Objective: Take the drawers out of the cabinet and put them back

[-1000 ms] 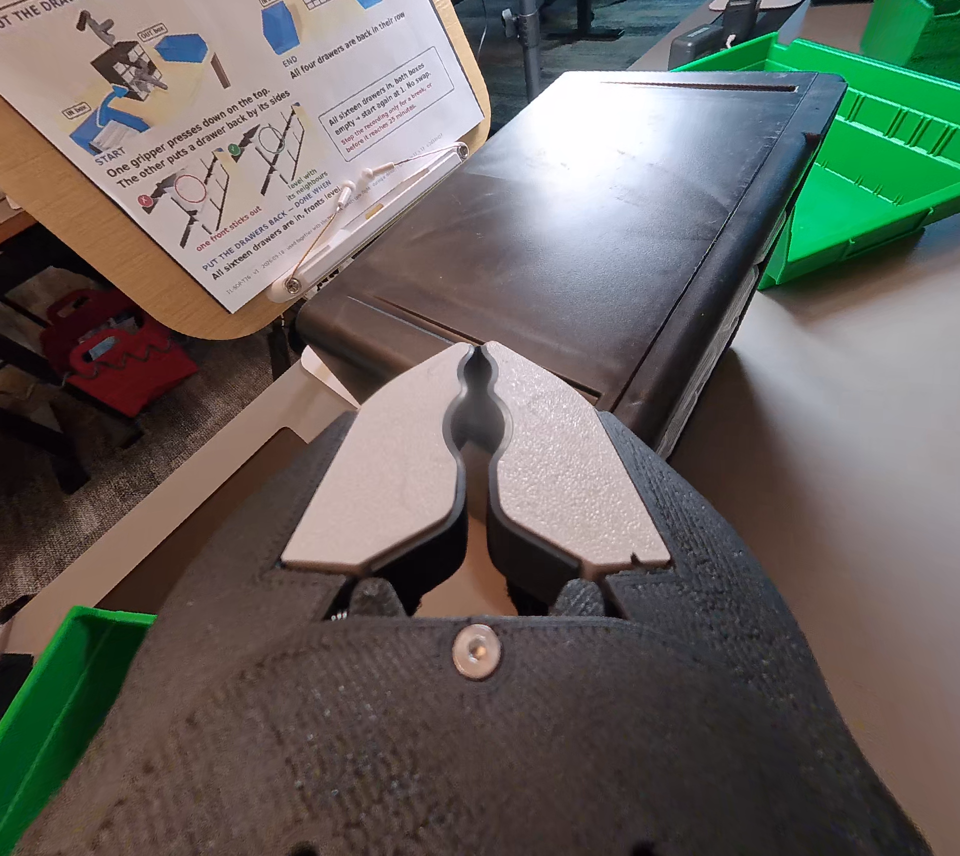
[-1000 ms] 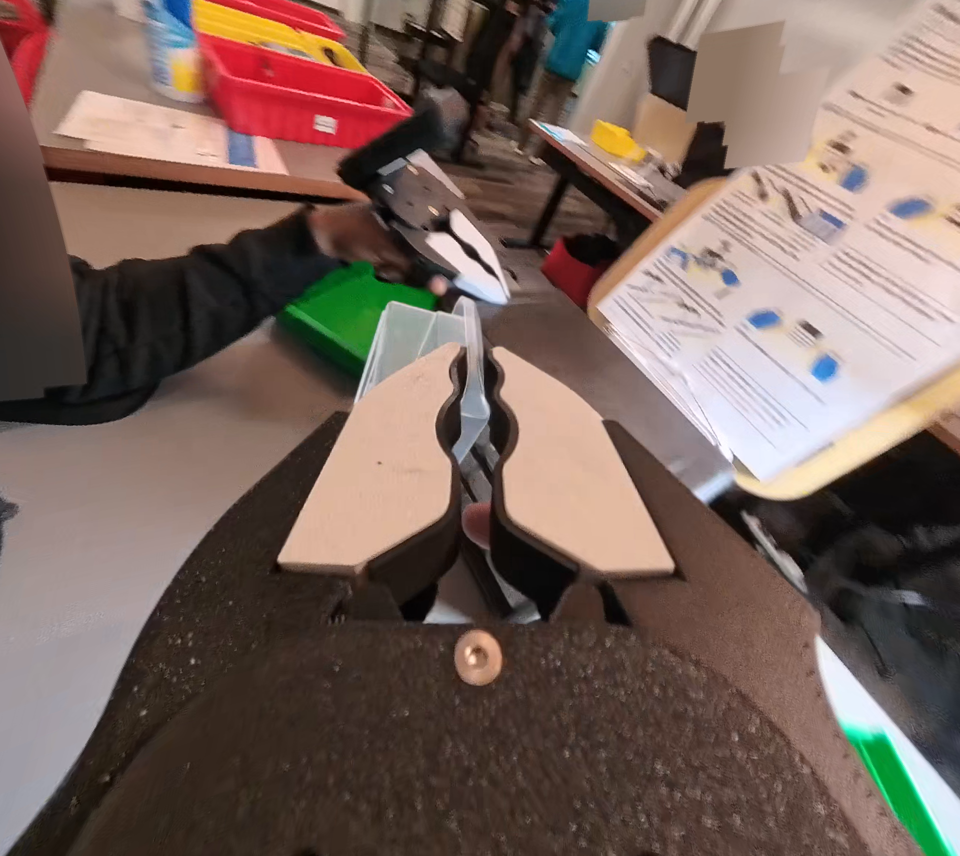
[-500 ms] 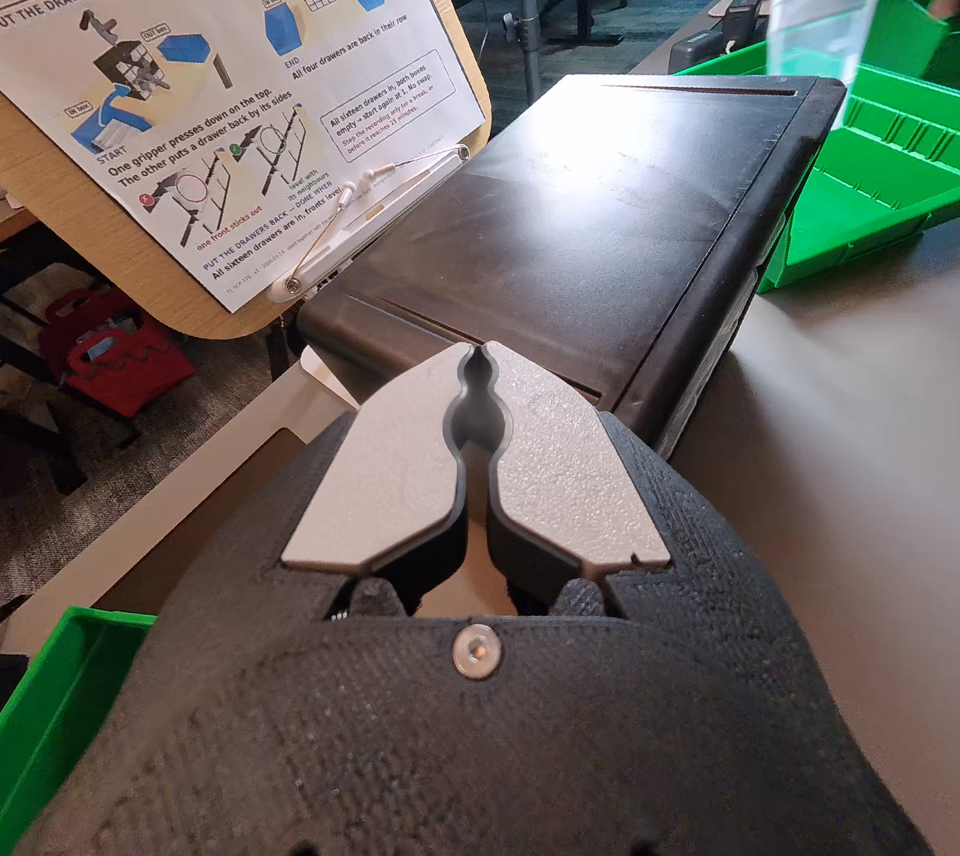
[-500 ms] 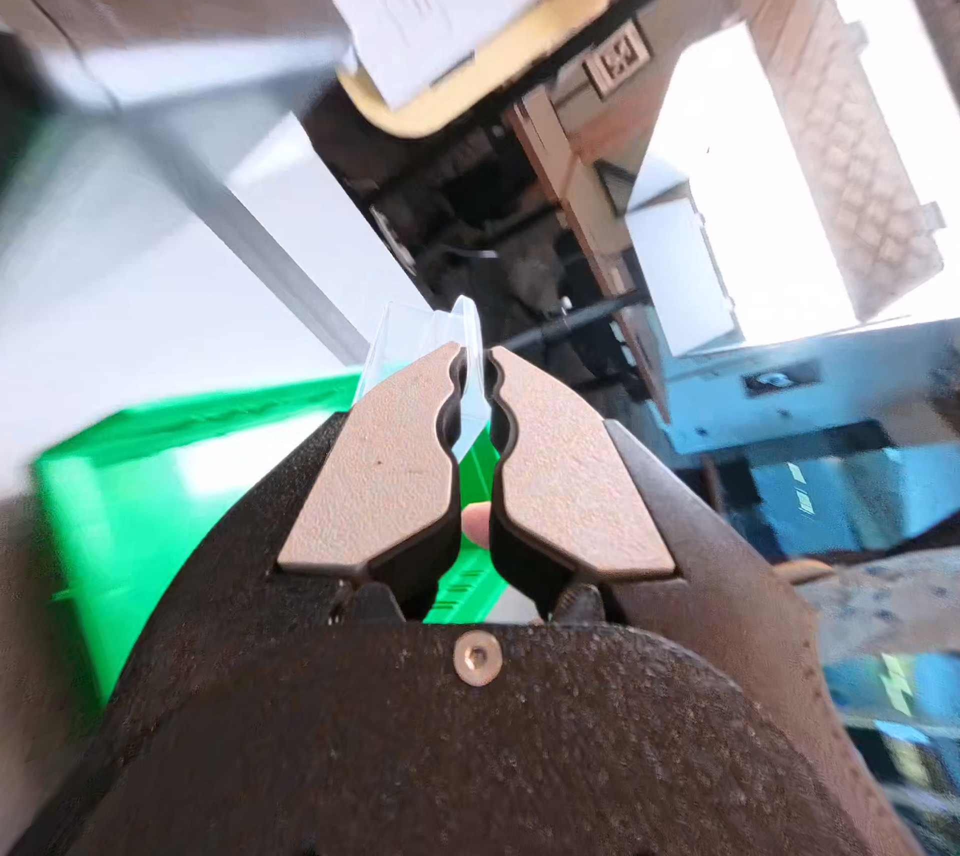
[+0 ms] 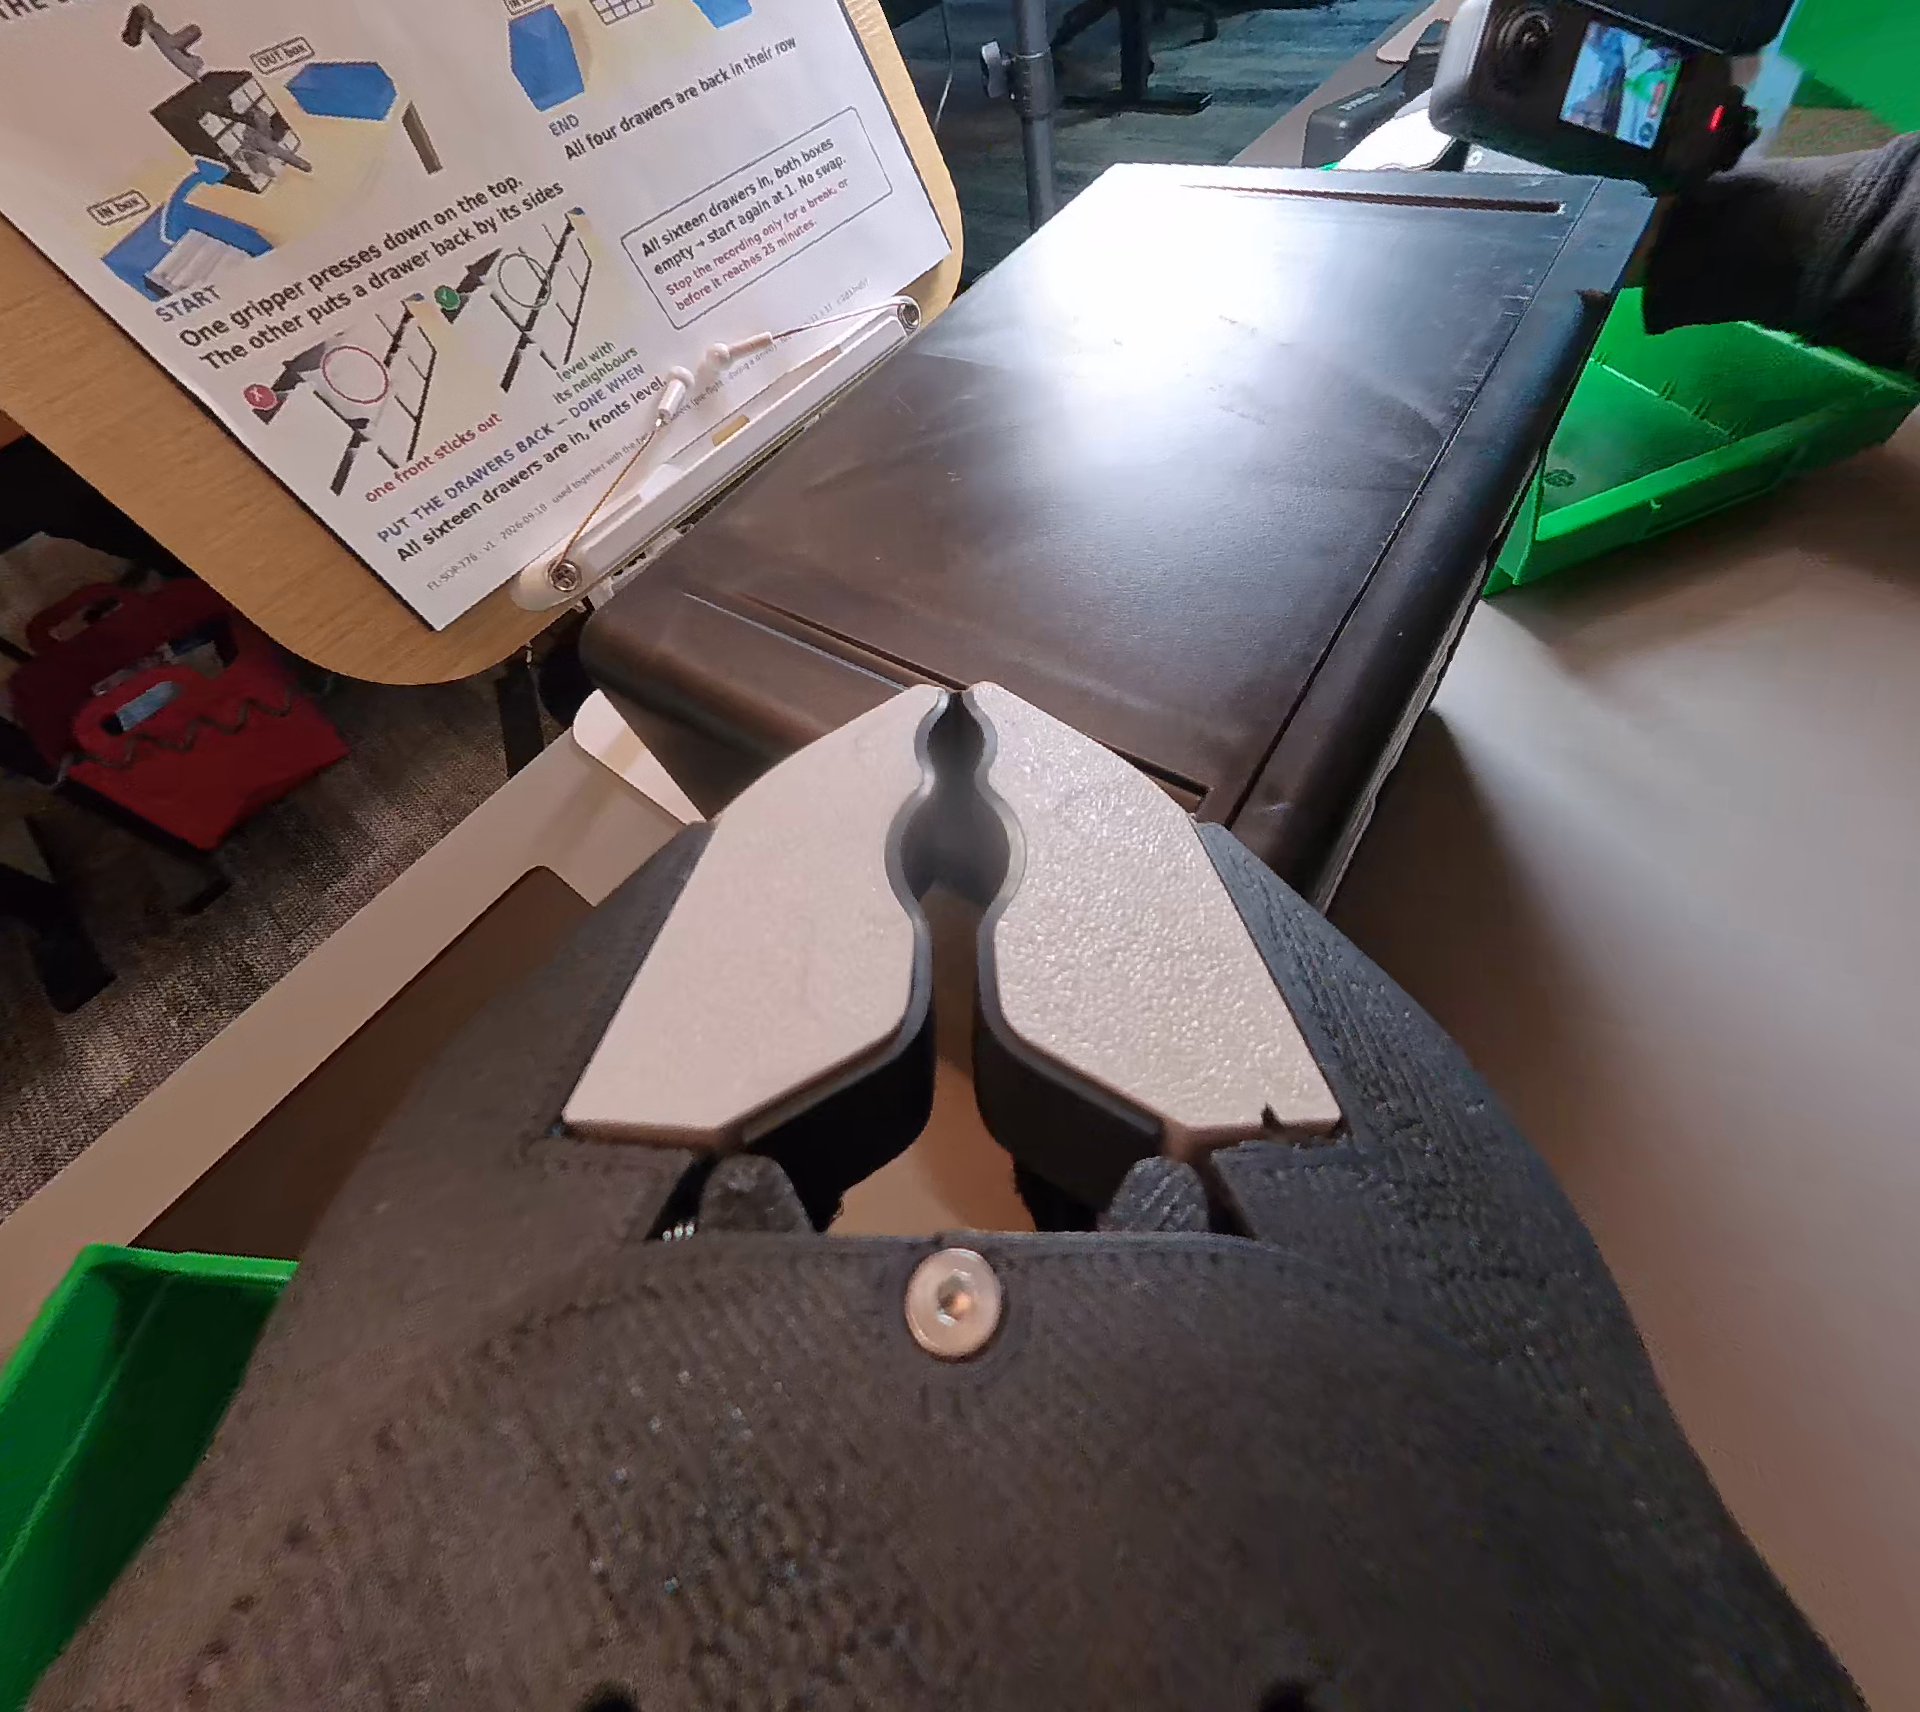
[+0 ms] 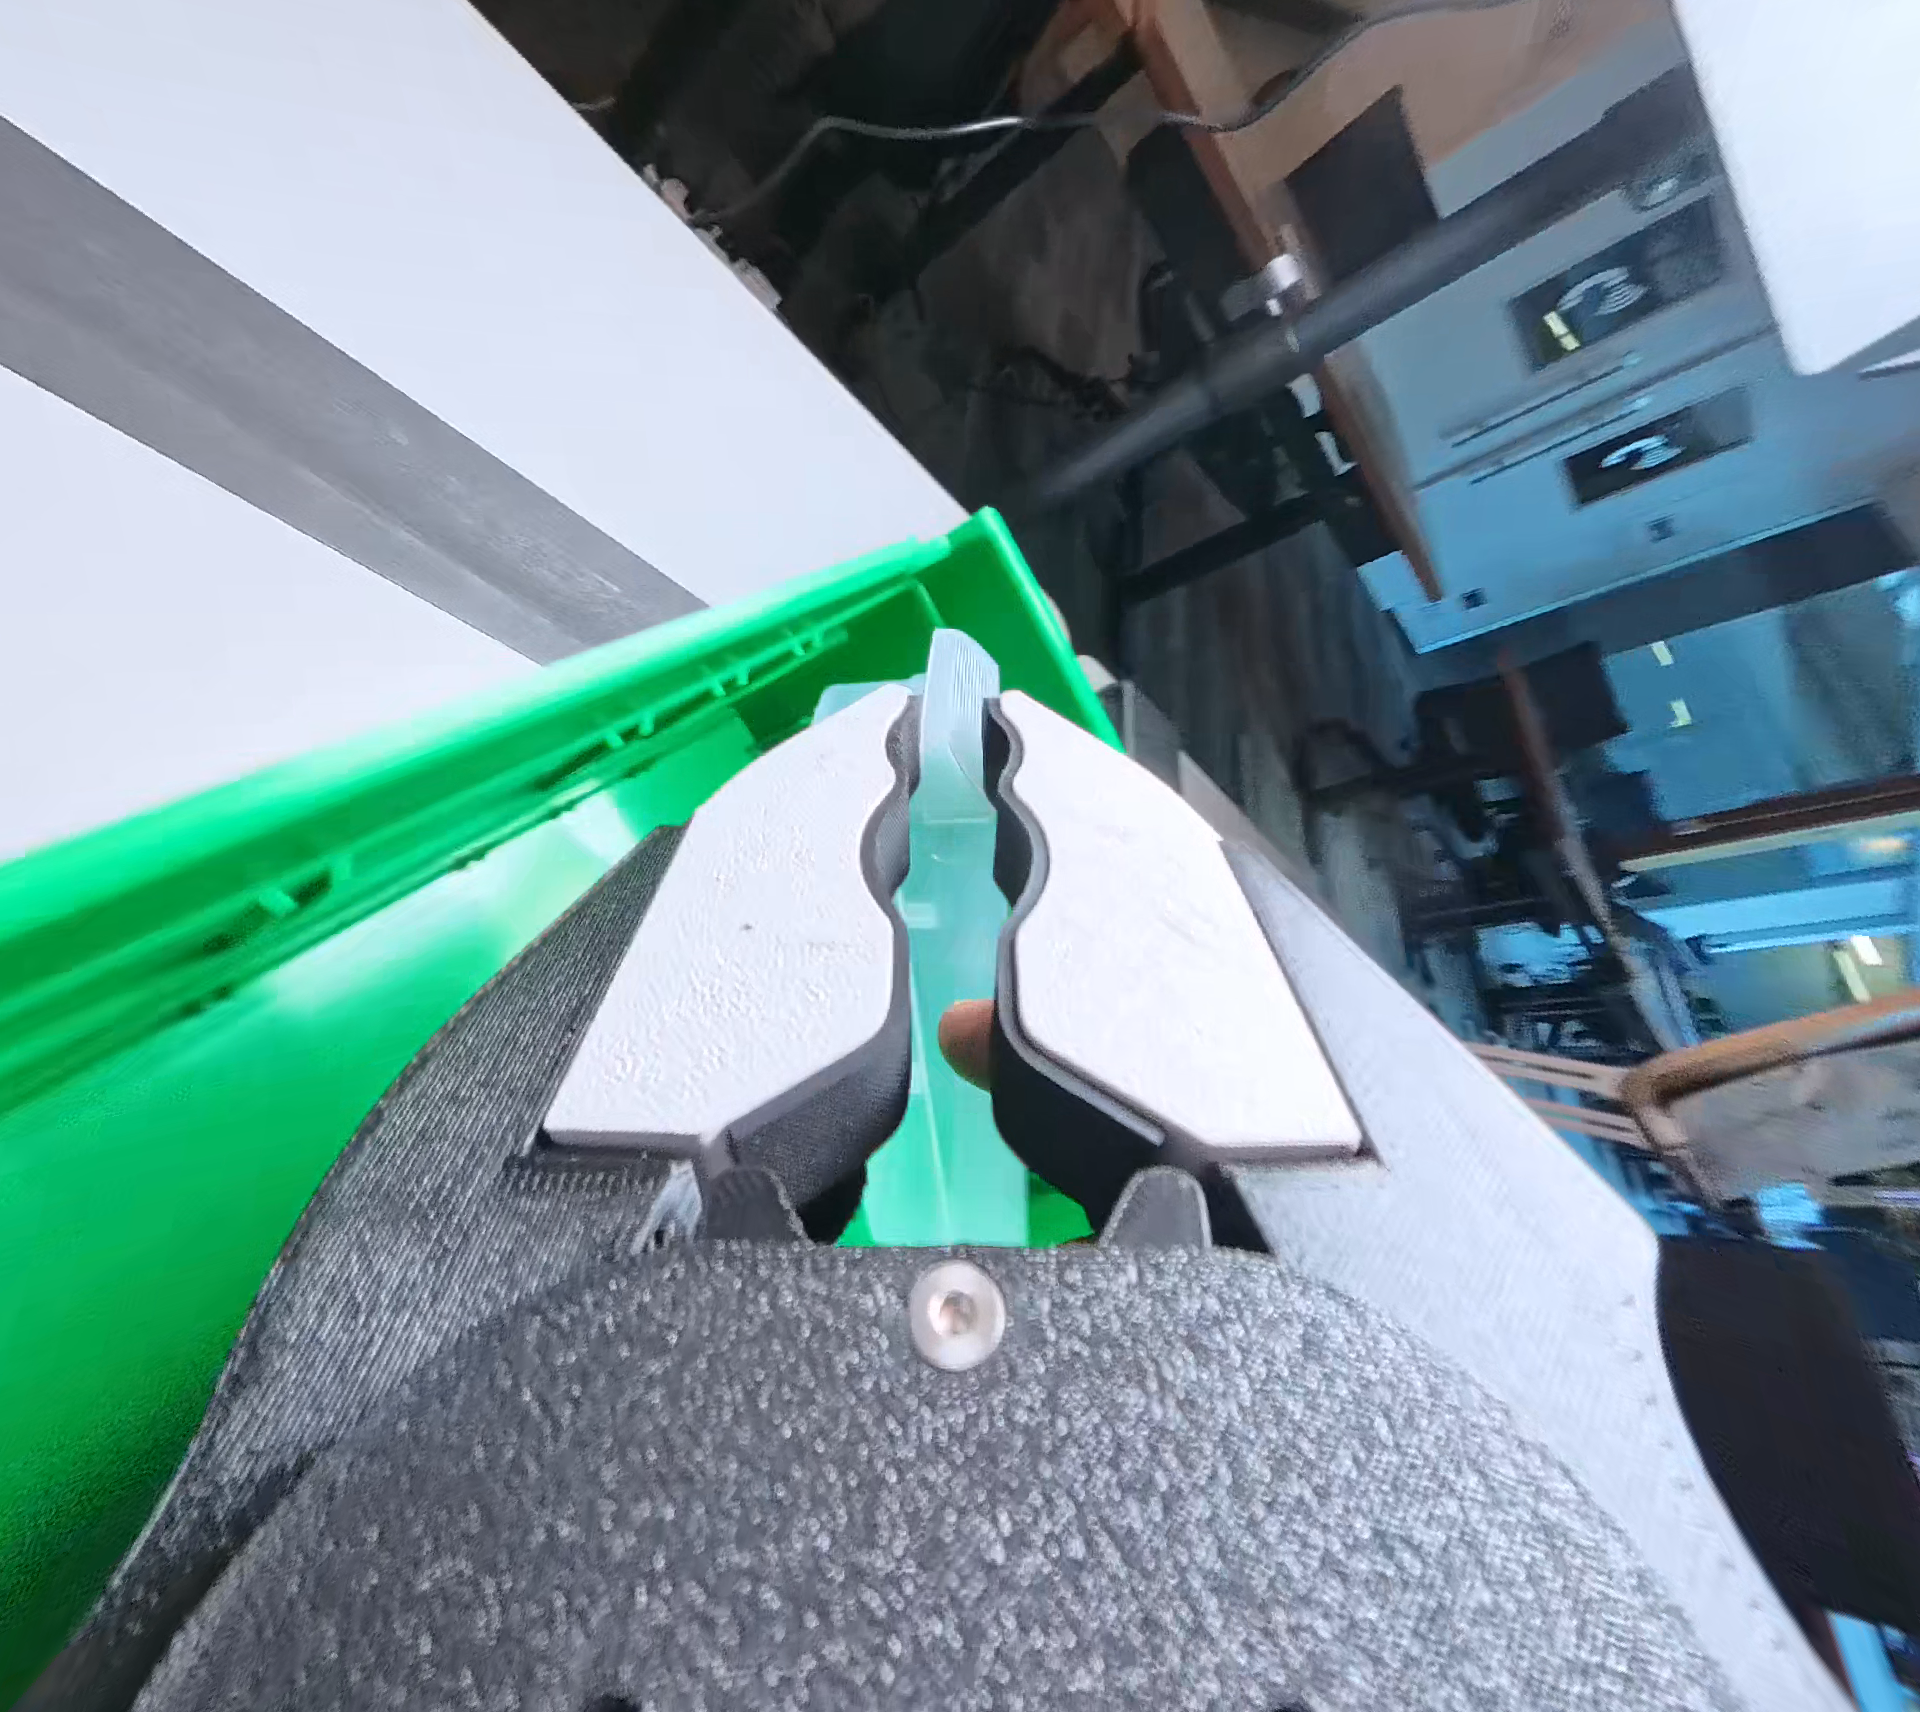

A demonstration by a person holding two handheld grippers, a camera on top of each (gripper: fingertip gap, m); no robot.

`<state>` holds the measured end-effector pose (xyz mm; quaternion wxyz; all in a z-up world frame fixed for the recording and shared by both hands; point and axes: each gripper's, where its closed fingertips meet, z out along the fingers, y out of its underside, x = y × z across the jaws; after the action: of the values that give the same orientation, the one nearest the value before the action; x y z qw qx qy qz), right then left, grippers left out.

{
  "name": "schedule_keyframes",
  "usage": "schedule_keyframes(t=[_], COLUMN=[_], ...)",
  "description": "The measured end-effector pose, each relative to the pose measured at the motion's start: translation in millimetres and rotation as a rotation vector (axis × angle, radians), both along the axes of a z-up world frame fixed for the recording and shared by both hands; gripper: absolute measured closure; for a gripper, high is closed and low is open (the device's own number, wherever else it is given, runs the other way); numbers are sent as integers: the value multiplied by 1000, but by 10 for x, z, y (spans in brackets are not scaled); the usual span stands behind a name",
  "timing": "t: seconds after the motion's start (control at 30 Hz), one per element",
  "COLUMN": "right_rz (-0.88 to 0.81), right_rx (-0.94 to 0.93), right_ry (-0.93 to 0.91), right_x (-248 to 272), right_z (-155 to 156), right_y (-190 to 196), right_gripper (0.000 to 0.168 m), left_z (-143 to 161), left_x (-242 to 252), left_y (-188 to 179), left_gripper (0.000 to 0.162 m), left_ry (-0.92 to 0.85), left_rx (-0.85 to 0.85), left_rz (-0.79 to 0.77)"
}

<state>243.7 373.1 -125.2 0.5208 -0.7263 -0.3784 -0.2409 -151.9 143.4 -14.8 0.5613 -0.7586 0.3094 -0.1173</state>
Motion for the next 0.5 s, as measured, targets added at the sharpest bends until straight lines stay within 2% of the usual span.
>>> schedule_keyframes(t=[0.17,0.27,0.5], right_rz=[-19,-49,26], right_rx=[-158,-306,-332], right_ry=[86,154,281], right_x=[-66,-58,-35], right_z=[-254,-450,-226], right_y=[37,-7,-177], right_gripper=[154,137,134], left_z=[1,3,4], left_x=[-1,-2,0], left_y=[2,3,5], left_gripper=[162,162,162], left_ry=[16,23,28], left_rx=[7,9,11], left_rz=[7,11,12])
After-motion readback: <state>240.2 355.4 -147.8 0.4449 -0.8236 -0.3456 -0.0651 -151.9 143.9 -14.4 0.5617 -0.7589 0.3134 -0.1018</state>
